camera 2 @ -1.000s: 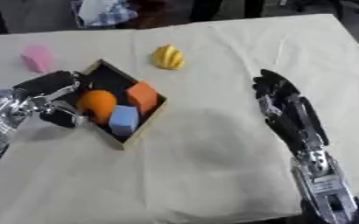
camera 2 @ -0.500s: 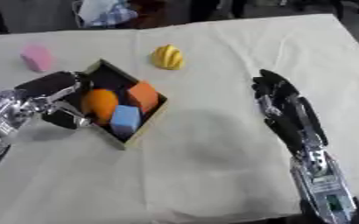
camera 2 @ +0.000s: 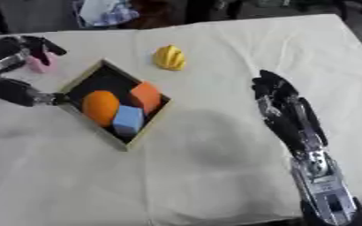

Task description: Pick up objects on the table and place them in the box.

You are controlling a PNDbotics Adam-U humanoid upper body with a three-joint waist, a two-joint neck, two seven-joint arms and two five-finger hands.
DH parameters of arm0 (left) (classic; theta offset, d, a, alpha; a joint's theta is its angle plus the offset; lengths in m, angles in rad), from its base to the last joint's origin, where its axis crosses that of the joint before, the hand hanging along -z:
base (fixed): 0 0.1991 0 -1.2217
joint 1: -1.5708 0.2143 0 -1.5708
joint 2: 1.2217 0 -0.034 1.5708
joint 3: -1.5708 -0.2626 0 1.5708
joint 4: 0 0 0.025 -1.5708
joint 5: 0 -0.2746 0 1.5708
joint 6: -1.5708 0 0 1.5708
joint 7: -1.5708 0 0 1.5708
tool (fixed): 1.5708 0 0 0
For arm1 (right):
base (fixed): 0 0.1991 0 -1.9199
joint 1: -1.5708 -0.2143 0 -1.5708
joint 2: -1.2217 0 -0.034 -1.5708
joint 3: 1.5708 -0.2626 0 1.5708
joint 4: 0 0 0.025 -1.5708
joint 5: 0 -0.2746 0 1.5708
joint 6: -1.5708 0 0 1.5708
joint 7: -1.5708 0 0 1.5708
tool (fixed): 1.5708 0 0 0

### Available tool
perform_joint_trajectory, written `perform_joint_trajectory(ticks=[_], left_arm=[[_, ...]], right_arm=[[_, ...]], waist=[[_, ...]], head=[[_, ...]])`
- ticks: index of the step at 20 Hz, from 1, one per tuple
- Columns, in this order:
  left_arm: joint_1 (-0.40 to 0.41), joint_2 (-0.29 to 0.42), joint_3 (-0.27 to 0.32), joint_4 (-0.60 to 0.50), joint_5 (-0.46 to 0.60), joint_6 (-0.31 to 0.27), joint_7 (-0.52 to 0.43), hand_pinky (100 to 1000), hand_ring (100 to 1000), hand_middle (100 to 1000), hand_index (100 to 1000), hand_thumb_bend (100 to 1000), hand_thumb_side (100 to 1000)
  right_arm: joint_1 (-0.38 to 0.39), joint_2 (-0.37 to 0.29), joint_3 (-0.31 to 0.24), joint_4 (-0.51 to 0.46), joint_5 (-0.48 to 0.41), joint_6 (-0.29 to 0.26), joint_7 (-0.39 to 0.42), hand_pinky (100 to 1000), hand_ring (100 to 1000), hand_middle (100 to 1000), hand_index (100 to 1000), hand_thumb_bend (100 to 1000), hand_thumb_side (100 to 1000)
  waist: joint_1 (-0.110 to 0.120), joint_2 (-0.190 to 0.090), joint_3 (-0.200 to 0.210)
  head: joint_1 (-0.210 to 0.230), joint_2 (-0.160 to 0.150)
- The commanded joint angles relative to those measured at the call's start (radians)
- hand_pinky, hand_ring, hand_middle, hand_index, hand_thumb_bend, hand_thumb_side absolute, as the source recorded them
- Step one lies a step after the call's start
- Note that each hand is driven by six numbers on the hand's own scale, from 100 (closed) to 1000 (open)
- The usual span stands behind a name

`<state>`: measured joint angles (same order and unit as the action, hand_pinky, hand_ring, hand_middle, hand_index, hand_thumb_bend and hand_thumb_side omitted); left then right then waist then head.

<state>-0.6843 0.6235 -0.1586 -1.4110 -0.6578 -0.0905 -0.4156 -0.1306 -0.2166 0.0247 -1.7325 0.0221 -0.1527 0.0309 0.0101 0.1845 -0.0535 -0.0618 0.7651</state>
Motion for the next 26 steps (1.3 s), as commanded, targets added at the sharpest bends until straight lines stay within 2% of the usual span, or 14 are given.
perform_joint_trajectory(ticks=[1, 9, 16, 20, 26], left_arm=[[-0.029, 0.036, 0.084, 0.063, -0.036, 0.052, 0.037, 737, 628, 740, 869, 558, 591], [-0.139, -0.048, 0.209, 0.277, -0.167, 0.184, 0.123, 739, 621, 734, 868, 561, 609], [-0.221, -0.115, 0.287, 0.456, -0.277, 0.294, 0.221, 740, 623, 736, 871, 584, 620], [-0.259, -0.133, 0.287, 0.571, -0.304, 0.364, 0.256, 746, 633, 747, 883, 588, 622], [-0.308, -0.138, 0.230, 0.743, -0.257, 0.462, 0.310, 753, 654, 760, 898, 612, 628]], right_arm=[[-0.005, -0.012, -0.006, -0.010, 0.001, -0.002, -0.001, 814, 819, 770, 885, 100, 584], [-0.008, -0.011, 0.002, -0.009, -0.002, -0.002, 0.006, 814, 819, 770, 885, 100, 583], [-0.017, -0.013, 0.013, -0.009, -0.005, -0.003, 0.018, 814, 819, 770, 885, 100, 583], [-0.021, -0.015, 0.016, -0.009, -0.006, -0.004, 0.022, 815, 819, 770, 885, 100, 582], [-0.023, -0.017, 0.020, -0.008, -0.007, -0.004, 0.027, 815, 819, 770, 885, 100, 583]], waist=[[-0.010, -0.030, -0.002], [-0.017, -0.024, -0.018], [-0.018, -0.008, -0.061], [-0.017, 0.001, -0.081], [-0.016, 0.007, -0.092]], head=[[0.000, 0.001], [0.018, -0.002], [0.044, -0.017], [0.053, -0.023], [0.057, -0.026]])
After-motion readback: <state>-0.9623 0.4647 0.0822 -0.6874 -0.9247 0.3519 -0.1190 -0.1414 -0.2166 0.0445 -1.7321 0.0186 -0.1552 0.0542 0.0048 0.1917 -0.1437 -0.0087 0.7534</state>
